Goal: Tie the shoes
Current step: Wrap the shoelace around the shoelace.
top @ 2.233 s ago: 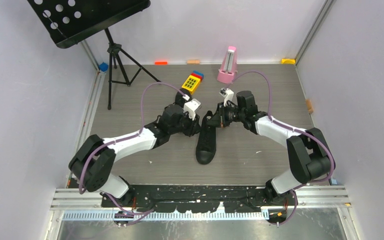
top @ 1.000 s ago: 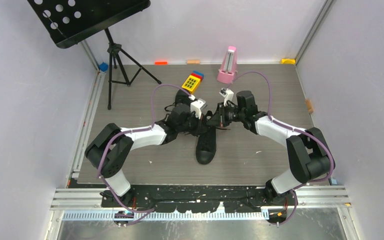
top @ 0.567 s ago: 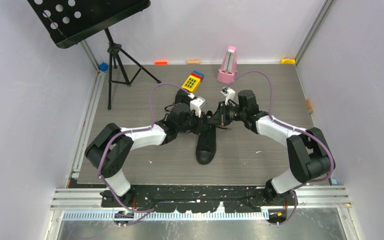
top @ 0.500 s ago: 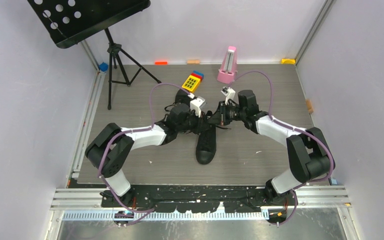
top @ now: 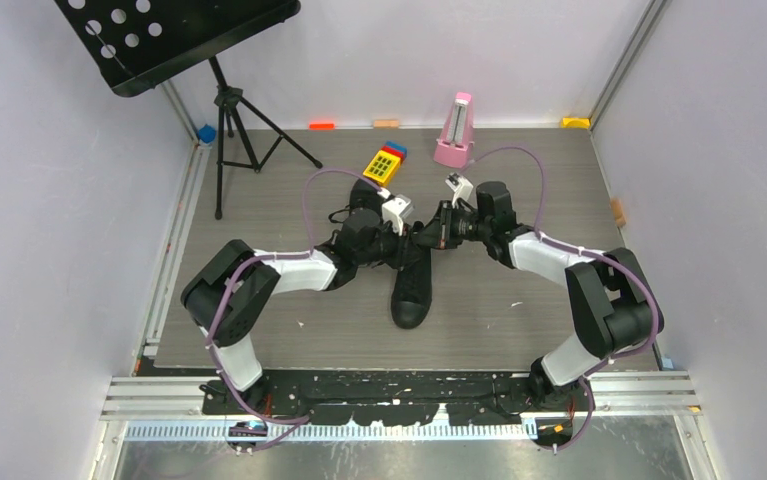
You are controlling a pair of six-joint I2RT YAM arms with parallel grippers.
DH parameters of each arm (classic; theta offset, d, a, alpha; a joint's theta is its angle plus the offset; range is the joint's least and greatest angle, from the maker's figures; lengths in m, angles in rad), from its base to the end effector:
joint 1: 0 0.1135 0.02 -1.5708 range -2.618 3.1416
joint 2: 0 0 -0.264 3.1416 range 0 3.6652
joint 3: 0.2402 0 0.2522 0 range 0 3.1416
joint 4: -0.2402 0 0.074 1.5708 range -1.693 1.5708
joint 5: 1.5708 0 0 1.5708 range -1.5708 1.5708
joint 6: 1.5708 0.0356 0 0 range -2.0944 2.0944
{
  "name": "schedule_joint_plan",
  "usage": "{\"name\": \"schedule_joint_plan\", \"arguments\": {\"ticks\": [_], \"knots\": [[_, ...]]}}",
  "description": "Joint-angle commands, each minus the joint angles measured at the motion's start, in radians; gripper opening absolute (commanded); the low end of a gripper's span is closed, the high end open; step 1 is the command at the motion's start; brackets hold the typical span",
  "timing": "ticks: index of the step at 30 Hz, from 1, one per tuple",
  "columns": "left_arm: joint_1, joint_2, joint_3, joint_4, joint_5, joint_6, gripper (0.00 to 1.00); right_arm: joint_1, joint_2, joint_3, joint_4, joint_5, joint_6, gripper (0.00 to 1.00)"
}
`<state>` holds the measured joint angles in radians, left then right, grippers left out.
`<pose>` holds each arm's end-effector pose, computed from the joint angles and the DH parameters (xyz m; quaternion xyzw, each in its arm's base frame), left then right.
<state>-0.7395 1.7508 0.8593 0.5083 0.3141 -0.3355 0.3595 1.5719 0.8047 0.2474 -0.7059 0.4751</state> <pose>0.2644 -0.2560 0.1800 0.2500 0.7844 -0.3943 0.4083 0.2970 0.1363 0.2004 -0.1262 0.8204 0.4641 0.3091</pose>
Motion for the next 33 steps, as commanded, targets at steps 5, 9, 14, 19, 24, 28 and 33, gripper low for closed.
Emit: {"name": "schedule_joint_plan", "arguments": {"ticks": [5, 9, 14, 19, 24, 28, 33], "knots": [[-0.001, -0.074, -0.008, -0.039, -0.094, -0.022, 0.02, -0.014, -0.009, -0.015, 0.036, 0.001, 0.027, 0.0], [-0.001, -0.105, -0.001, -0.108, -0.114, -0.011, 0.0, -0.014, -0.02, -0.023, 0.031, 0.001, 0.018, 0.0], [-0.001, -0.132, 0.002, -0.159, -0.131, -0.011, 0.01, -0.016, -0.04, -0.024, 0.002, 0.015, 0.003, 0.0], [-0.001, -0.14, 0.011, -0.196, -0.145, -0.008, 0.1, -0.021, -0.071, -0.036, -0.01, 0.038, -0.005, 0.0], [-0.002, -0.137, 0.014, -0.18, -0.115, -0.011, 0.11, -0.027, -0.081, -0.04, -0.016, 0.037, -0.007, 0.0], [-0.001, -0.122, 0.03, -0.161, -0.073, -0.014, 0.13, -0.03, -0.086, -0.041, -0.017, 0.038, -0.007, 0.0], [-0.002, -0.095, 0.057, -0.149, -0.031, -0.014, 0.15, -0.031, -0.083, -0.042, -0.014, 0.03, -0.006, 0.0]]}}
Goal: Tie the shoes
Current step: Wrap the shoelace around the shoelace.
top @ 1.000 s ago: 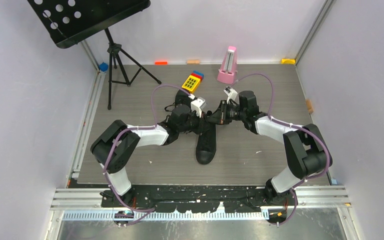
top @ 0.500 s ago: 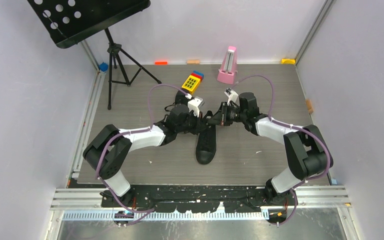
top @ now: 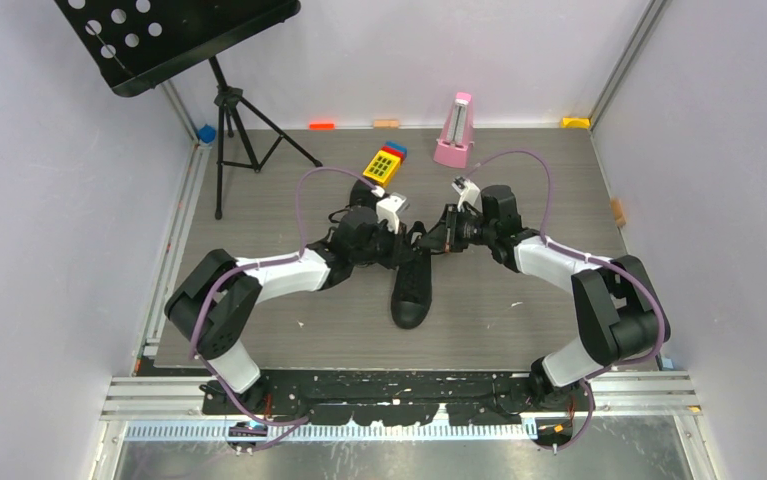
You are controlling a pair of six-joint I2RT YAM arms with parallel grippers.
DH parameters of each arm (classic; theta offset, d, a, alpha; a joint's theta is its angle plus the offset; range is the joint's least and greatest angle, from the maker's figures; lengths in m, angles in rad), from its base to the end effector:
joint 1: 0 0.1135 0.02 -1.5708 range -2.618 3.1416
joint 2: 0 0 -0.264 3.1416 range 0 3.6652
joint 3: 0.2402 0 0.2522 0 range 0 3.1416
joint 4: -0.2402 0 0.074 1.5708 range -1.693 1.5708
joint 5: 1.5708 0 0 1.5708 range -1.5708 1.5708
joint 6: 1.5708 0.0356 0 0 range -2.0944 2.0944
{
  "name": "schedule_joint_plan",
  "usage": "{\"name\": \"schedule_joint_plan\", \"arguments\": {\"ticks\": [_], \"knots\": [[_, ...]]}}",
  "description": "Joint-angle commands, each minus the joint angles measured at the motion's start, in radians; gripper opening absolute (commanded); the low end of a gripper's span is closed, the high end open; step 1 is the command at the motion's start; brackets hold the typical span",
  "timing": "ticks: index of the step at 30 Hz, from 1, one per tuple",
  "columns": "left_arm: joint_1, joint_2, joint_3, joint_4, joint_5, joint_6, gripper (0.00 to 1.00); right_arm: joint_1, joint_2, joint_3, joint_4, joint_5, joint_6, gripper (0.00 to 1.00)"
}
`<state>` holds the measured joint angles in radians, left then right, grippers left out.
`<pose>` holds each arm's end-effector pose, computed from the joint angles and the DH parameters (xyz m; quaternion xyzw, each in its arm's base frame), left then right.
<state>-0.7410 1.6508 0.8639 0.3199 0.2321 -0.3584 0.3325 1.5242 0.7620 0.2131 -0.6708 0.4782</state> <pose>0.2553 -0.2447 0.1966 0.2204 0.8188 -0.3561 0.3925 0.2888 0.1232 0.1983 -0.1005 0.8333 0.4459 0.3110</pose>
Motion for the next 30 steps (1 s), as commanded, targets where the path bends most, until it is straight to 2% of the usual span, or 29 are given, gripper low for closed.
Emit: {"name": "schedule_joint_plan", "arguments": {"ticks": [1, 10, 16, 26, 30], "knots": [[0.0, 0.009, 0.058, 0.04, 0.058, 0.008, 0.15, -0.004, -0.035, 0.002, 0.022, -0.006, -0.008, 0.0], [0.0, 0.059, 0.097, 0.025, 0.095, 0.006, 0.15, -0.004, -0.027, 0.002, 0.035, -0.015, 0.003, 0.0], [0.0, 0.058, 0.093, 0.005, 0.061, 0.015, 0.16, -0.004, -0.022, 0.004, 0.039, -0.012, 0.005, 0.0], [0.0, 0.047, 0.069, -0.003, 0.031, 0.015, 0.05, -0.006, -0.016, 0.007, 0.042, -0.015, 0.008, 0.0], [0.0, 0.06, 0.08, -0.002, 0.051, 0.013, 0.04, -0.006, -0.017, 0.008, 0.042, -0.014, 0.012, 0.0]]}}
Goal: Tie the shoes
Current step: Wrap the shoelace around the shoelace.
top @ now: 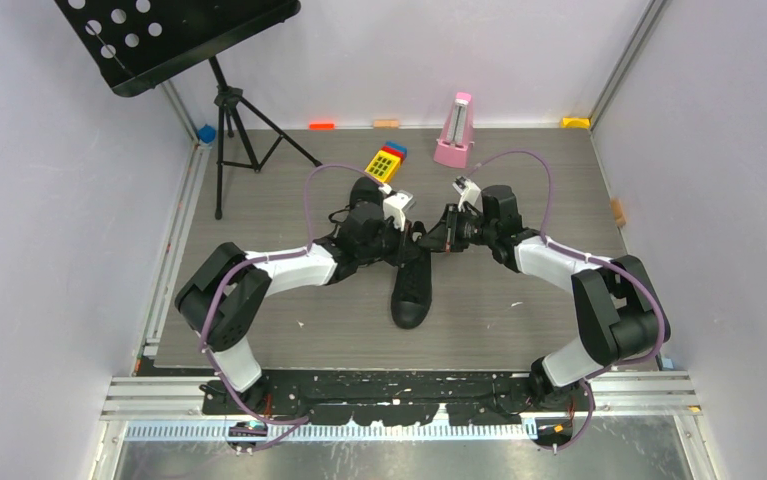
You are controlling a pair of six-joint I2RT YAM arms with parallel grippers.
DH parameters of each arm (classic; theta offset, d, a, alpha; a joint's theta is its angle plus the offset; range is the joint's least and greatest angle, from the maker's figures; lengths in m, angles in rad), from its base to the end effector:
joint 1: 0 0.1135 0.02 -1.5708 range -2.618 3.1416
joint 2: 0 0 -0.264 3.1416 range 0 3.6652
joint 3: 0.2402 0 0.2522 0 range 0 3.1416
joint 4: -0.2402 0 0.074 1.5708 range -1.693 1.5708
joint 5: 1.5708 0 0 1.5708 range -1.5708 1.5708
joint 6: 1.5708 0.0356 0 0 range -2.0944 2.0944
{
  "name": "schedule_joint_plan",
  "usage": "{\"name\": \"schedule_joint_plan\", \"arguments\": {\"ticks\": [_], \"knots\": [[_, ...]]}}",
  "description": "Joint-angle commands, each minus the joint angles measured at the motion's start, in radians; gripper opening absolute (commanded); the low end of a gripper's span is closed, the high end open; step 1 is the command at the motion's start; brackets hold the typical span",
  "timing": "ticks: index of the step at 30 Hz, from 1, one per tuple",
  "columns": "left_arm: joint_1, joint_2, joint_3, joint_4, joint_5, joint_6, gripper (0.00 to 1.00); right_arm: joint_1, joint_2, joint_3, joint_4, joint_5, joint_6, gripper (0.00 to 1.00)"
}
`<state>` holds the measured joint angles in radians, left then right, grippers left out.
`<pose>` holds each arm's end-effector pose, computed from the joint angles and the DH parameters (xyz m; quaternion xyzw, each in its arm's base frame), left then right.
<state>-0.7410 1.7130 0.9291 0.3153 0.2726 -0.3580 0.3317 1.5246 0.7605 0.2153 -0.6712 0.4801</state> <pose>0.2664 -0.2567 0.1955 0.2305 0.8151 -0.3697 0.3819 0.2888 0.1229 0.1979 -0.0996 0.8333 0.4462 0.3108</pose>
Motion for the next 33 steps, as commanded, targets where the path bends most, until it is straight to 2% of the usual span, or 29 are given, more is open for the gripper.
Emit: {"name": "schedule_joint_plan", "arguments": {"ticks": [1, 3, 7, 12, 16, 27, 33], "knots": [[0.0, 0.003, 0.018, 0.002, 0.018, 0.012, 0.04, -0.005, -0.017, 0.012, 0.039, -0.014, 0.013, 0.0], [0.0, 0.008, 0.022, 0.004, 0.032, 0.011, 0.06, -0.005, -0.014, 0.011, 0.043, -0.013, 0.019, 0.0], [0.0, 0.02, 0.022, 0.015, 0.043, 0.008, 0.18, -0.005, -0.005, 0.011, 0.063, -0.016, 0.047, 0.0], [0.0, 0.037, 0.021, 0.045, 0.056, 0.0, 0.27, -0.005, 0.006, 0.002, 0.102, -0.023, 0.087, 0.0], [0.0, 0.047, 0.001, 0.119, 0.056, -0.013, 0.36, -0.005, 0.006, -0.003, 0.115, -0.03, 0.104, 0.0], [0.002, 0.077, -0.019, 0.2, -0.042, -0.026, 0.33, -0.005, 0.012, -0.033, 0.168, -0.026, 0.176, 0.0], [0.002, 0.051, -0.077, 0.25, -0.091, -0.019, 0.24, -0.004, -0.003, -0.044, 0.17, -0.013, 0.203, 0.0]]}}
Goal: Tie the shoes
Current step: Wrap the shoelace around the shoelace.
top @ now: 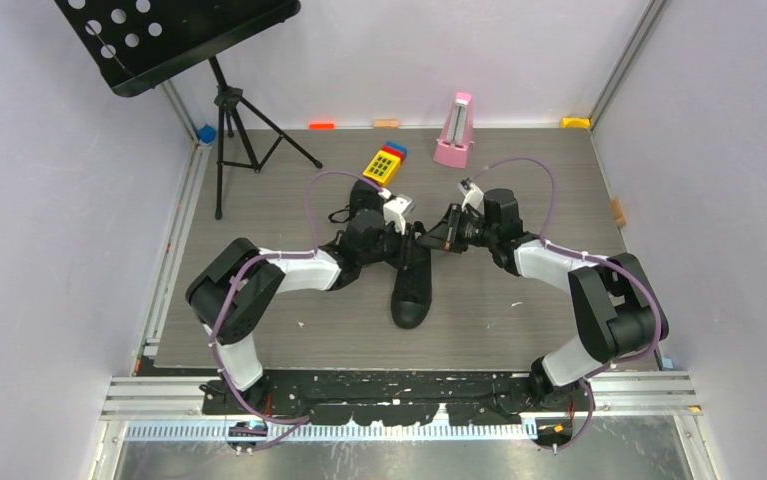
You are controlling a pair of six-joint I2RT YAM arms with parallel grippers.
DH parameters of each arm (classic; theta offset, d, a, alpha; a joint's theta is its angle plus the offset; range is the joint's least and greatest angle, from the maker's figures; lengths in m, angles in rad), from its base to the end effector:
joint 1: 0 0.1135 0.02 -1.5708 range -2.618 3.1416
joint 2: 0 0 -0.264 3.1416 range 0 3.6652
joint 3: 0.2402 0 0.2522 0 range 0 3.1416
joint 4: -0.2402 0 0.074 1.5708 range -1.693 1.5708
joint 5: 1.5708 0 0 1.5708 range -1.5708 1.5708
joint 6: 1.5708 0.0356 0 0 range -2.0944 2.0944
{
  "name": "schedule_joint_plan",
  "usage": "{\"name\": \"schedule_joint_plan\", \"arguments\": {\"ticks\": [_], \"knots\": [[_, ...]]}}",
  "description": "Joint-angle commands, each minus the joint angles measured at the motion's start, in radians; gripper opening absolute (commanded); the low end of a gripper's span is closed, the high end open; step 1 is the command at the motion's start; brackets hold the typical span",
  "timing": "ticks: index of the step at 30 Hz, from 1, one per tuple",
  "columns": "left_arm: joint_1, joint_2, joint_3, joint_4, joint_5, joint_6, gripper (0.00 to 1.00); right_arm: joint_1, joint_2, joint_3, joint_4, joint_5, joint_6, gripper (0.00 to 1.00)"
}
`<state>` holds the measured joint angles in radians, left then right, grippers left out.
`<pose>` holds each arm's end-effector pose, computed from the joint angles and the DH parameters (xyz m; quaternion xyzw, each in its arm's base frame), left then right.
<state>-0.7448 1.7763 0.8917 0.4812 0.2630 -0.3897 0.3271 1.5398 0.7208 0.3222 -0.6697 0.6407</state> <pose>0.2696 -0.2611 0.1779 0.2172 0.8015 -0.3858 0.4020 0.2889 0.1213 0.1908 -0.0393 0.8278 0.4747 0.2963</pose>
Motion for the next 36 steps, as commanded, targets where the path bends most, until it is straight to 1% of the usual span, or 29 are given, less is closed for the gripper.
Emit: {"name": "schedule_joint_plan", "arguments": {"ticks": [1, 5, 7, 8, 9, 11, 13, 18, 22, 27, 29, 32, 36], "knots": [[0.005, -0.015, -0.04, 0.076, -0.085, 0.017, 0.21, 0.002, -0.019, -0.006, 0.064, -0.015, 0.047, 0.0], [0.01, -0.028, -0.051, 0.071, -0.089, 0.024, 0.14, 0.012, -0.034, -0.012, 0.069, -0.003, 0.073, 0.0], [0.01, -0.03, -0.061, 0.089, -0.079, 0.028, 0.21, 0.026, -0.046, -0.011, 0.059, 0.01, 0.081, 0.0], [0.01, -0.03, -0.065, 0.099, -0.068, 0.03, 0.31, 0.033, -0.055, -0.01, 0.052, 0.02, 0.085, 0.0], [0.01, -0.029, -0.071, 0.117, -0.06, 0.032, 0.36, 0.041, -0.062, -0.009, 0.046, 0.032, 0.089, 0.0], [0.01, -0.023, -0.083, 0.16, -0.044, 0.031, 0.39, 0.049, -0.068, -0.004, 0.033, 0.051, 0.095, 0.0], [0.01, -0.015, -0.094, 0.203, -0.04, 0.027, 0.4, 0.053, -0.063, 0.0, 0.025, 0.057, 0.103, 0.0], [0.01, 0.011, -0.102, 0.273, -0.061, 0.025, 0.38, 0.053, -0.06, -0.006, 0.043, 0.086, 0.139, 0.0], [0.01, 0.041, -0.125, 0.383, -0.094, 0.026, 0.37, 0.053, -0.045, -0.013, 0.083, 0.091, 0.205, 0.0], [0.01, 0.065, -0.134, 0.44, -0.124, 0.044, 0.32, 0.053, -0.036, -0.026, 0.114, 0.095, 0.258, 0.0], [0.01, 0.077, -0.133, 0.459, -0.124, 0.049, 0.27, 0.053, -0.037, -0.032, 0.117, 0.098, 0.267, 0.0], [0.01, 0.088, -0.128, 0.476, -0.12, 0.048, 0.13, 0.053, -0.034, -0.035, 0.12, 0.1, 0.272, 0.0], [0.01, 0.073, -0.148, 0.477, -0.116, 0.05, 0.07, 0.053, -0.036, -0.031, 0.108, 0.107, 0.261, 0.0]]}}
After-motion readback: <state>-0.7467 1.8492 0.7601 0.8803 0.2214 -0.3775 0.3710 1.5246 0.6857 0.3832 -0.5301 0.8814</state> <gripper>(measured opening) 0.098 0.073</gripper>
